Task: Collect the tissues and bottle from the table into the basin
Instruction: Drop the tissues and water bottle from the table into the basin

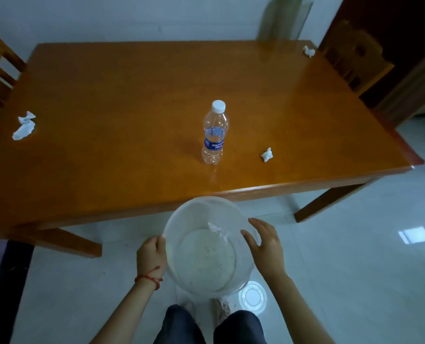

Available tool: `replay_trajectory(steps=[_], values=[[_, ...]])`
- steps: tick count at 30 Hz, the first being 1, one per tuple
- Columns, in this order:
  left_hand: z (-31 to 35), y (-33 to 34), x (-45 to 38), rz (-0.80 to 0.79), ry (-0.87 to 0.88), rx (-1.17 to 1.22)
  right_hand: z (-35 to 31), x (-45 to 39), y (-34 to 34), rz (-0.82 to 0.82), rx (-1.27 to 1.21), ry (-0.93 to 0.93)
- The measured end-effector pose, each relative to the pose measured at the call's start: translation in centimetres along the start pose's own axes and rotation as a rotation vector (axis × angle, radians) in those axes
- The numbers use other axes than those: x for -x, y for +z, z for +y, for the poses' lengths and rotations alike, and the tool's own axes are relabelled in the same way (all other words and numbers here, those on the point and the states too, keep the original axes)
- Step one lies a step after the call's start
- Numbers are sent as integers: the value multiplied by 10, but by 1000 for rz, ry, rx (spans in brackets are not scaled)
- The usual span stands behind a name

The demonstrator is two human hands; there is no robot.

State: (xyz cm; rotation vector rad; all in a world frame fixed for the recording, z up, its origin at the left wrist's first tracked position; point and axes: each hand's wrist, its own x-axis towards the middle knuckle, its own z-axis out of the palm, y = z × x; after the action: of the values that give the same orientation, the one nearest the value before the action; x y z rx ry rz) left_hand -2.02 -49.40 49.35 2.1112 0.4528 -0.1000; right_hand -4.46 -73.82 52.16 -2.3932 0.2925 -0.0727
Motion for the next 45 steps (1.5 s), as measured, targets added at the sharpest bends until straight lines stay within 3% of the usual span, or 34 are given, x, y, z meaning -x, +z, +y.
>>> replay_trajectory(steps=[10, 27, 33, 39, 45], values=[[22, 19, 8, 10, -4, 12, 1, -43, -28, 12, -103, 70], [48, 70, 46, 317, -230, 47, -47, -198, -51, -177, -291, -236], [51, 74, 48, 346, -239, 35, -85, -232, -46, -147, -358, -335], [54, 70, 48, 345, -217, 42, -103, -250, -31, -229, -338, -361], [56, 70, 50, 339, -206, 53, -98, -248, -31, -131, -283, -420]])
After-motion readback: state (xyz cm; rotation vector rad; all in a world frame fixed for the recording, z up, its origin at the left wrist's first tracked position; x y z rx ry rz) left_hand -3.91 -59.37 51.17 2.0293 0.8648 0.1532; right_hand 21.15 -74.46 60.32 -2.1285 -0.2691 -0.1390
